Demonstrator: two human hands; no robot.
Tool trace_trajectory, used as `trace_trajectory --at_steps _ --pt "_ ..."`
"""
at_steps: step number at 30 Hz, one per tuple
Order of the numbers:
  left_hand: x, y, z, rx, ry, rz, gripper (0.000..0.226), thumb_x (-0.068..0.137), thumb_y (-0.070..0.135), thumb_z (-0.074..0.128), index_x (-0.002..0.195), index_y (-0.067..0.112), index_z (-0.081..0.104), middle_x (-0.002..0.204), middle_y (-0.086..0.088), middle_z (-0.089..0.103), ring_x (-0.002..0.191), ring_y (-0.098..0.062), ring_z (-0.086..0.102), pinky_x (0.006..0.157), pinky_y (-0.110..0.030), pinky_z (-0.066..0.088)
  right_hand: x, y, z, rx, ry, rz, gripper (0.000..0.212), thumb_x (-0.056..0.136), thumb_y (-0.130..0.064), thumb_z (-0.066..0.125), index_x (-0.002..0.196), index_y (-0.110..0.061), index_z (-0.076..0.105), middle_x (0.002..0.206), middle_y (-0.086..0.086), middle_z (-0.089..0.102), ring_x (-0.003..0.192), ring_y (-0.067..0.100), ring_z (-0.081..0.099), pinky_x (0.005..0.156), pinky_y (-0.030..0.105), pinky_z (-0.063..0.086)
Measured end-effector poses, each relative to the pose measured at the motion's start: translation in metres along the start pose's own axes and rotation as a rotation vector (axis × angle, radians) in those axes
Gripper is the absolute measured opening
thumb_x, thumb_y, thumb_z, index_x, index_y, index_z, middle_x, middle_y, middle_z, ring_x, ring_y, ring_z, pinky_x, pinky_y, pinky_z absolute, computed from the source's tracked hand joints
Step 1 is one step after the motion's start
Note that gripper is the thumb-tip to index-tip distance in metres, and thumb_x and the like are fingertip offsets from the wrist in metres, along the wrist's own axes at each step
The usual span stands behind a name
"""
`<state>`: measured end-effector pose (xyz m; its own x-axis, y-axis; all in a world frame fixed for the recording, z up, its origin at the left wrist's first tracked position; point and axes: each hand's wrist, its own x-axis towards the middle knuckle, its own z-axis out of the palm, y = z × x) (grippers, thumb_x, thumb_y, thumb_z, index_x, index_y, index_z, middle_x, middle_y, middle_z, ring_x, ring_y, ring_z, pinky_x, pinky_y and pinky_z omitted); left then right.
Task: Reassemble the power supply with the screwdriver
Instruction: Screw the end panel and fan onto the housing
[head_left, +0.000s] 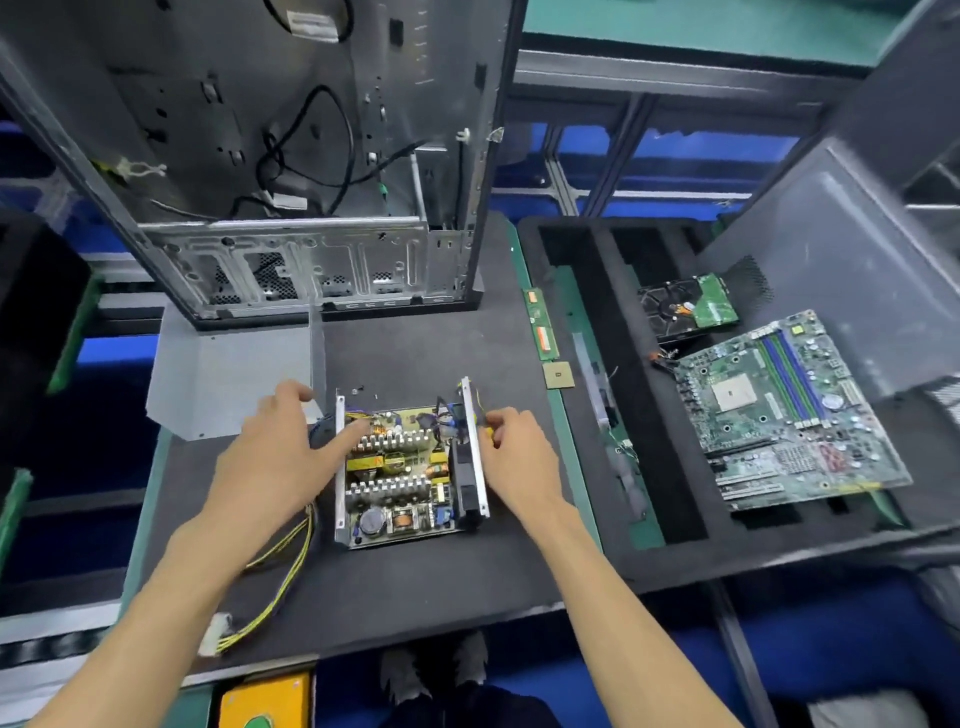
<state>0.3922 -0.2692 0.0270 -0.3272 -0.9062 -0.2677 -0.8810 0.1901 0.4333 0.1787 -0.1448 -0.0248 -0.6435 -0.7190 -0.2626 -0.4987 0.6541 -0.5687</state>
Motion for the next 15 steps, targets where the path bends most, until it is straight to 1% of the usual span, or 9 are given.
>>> trace_trajectory --at_steps 2,4,6,7,9,11,13,14,15 --pt "-0.007 0.017 -0.007 -0.043 0.123 0.111 0.060 0.087 0.067 0.058 0.124 0.021 0.049 0.120 0.000 0.060 0.109 -0.025 0.059 0.081 -0.045 0.050 -0.003 0.003 -0.003 0.033 -0.049 -0.023 0.031 0.101 -0.041 0.053 0.126 -0.026 0.063 0.092 -0.010 0.061 0.093 0.017 0.062 0.080 0.038 0.053" --pt "-0.014 0.039 -0.013 -0.174 0.175 0.260 0.035 0.093 0.053 0.058 0.113 0.026 0.055 0.107 0.009 0.062 0.101 -0.016 0.061 0.083 -0.041 0.051 -0.004 0.006 -0.007 0.106 -0.095 -0.010 0.029 0.101 -0.039 0.053 0.123 -0.027 0.067 0.077 -0.016 0.062 0.086 0.013 0.063 0.079 0.035 0.054" --pt "-0.025 0.067 -0.014 -0.296 0.128 0.363 0.009 0.094 0.038 0.061 0.099 0.031 0.058 0.092 0.018 0.063 0.088 -0.004 0.061 0.077 -0.031 0.049 -0.002 0.012 -0.015 0.186 -0.106 0.011 0.025 0.101 -0.036 0.053 0.114 -0.026 0.072 0.077 -0.014 0.068 0.083 0.011 0.065 0.080 0.032 0.054" --pt "-0.030 0.081 -0.012 -0.333 0.082 0.401 0.003 0.093 0.031 0.063 0.094 0.031 0.059 0.087 0.017 0.064 0.084 -0.002 0.061 0.074 -0.023 0.048 0.000 0.017 -0.020 0.219 -0.098 0.011 0.023 0.101 -0.035 0.054 0.110 -0.026 0.073 0.080 -0.011 0.071 0.082 0.011 0.066 0.079 0.031 0.054" --pt "-0.038 0.107 -0.004 -0.374 -0.001 0.466 0.009 0.092 0.019 0.065 0.090 0.027 0.063 0.080 0.013 0.066 0.080 -0.003 0.060 0.069 -0.013 0.043 0.004 0.030 -0.034 0.249 -0.060 0.006 0.019 0.100 -0.035 0.055 0.101 -0.027 0.073 0.082 -0.008 0.073 0.081 0.010 0.067 0.076 0.030 0.053" --pt "-0.041 0.130 0.007 -0.383 -0.068 0.495 0.012 0.092 0.015 0.066 0.087 0.026 0.064 0.076 0.012 0.066 0.075 -0.005 0.059 0.067 -0.013 0.041 0.009 0.049 -0.053 0.258 0.014 -0.003 0.015 0.098 -0.033 0.058 0.094 -0.027 0.071 0.078 -0.009 0.070 0.076 0.005 0.065 0.071 0.026 0.051" --pt "-0.041 0.149 0.021 -0.369 -0.114 0.500 0.012 0.093 0.018 0.065 0.087 0.028 0.063 0.075 0.015 0.065 0.072 -0.004 0.058 0.066 -0.012 0.040 0.016 0.073 -0.073 0.241 0.090 0.002 0.012 0.098 -0.031 0.059 0.090 -0.030 0.068 0.072 -0.010 0.066 0.071 0.001 0.061 0.061 0.015 0.044" --pt "-0.039 0.158 0.030 -0.355 -0.131 0.494 0.012 0.093 0.020 0.065 0.087 0.030 0.061 0.076 0.015 0.065 0.072 -0.003 0.058 0.067 -0.012 0.039 0.019 0.086 -0.083 0.241 0.116 0.013 0.012 0.098 -0.030 0.059 0.088 -0.032 0.066 0.071 -0.010 0.065 0.071 0.001 0.060 0.056 0.012 0.041" --pt "-0.038 0.168 0.039 -0.341 -0.147 0.485 0.012 0.094 0.021 0.064 0.088 0.031 0.060 0.076 0.015 0.064 0.072 -0.003 0.059 0.069 -0.014 0.041 0.023 0.100 -0.093 0.249 0.132 0.024 0.013 0.098 -0.030 0.059 0.087 -0.033 0.064 0.070 -0.009 0.064 0.071 0.002 0.060 0.055 0.013 0.042"
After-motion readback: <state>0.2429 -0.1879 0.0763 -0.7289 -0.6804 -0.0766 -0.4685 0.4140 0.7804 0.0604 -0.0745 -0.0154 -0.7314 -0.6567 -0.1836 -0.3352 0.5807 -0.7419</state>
